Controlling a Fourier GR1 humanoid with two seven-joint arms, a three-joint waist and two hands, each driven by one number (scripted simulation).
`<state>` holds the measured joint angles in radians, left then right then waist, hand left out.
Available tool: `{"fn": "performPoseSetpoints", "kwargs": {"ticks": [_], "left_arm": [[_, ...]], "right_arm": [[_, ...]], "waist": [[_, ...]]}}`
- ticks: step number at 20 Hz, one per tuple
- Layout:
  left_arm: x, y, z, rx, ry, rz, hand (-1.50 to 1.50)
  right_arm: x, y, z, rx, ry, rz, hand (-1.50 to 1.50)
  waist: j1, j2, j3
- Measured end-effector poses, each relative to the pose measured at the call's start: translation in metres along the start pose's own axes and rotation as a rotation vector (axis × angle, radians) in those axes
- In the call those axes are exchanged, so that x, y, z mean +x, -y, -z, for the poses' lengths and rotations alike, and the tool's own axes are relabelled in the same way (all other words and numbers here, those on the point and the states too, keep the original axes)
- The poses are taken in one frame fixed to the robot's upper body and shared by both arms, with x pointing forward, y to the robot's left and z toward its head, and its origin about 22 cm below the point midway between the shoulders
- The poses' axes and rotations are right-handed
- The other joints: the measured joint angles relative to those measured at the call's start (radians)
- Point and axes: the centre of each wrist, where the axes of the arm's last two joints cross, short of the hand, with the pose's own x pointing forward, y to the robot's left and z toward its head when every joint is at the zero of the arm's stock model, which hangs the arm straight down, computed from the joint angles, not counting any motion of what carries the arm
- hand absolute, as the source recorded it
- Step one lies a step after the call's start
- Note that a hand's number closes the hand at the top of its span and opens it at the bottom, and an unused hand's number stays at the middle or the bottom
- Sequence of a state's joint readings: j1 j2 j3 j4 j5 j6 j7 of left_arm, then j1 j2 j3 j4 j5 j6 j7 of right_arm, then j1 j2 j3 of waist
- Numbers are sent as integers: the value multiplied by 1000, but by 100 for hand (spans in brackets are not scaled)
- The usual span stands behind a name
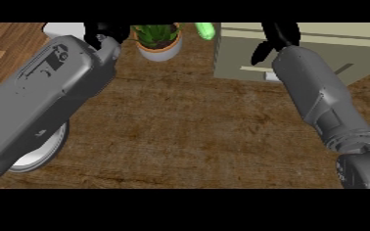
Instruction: Pick up the can, place it into the drawer and close the drawer
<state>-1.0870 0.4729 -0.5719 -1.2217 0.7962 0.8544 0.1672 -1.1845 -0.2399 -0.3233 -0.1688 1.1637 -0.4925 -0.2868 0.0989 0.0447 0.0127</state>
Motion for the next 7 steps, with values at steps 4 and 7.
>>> {"fn": "performPoseSetpoints", "kwargs": {"ticks": [4, 7], "left_arm": [[-1, -3, -3, -4, -2, 2, -150], [-2, -7, -3, -2, -3, 4, -150]], "right_arm": [[0, 2, 2, -22, -42, 222, -150], [-1, 4, 3, -35, -51, 331, -150]], "waist": [[-4, -5, 0], [-4, -3, -1]]}}
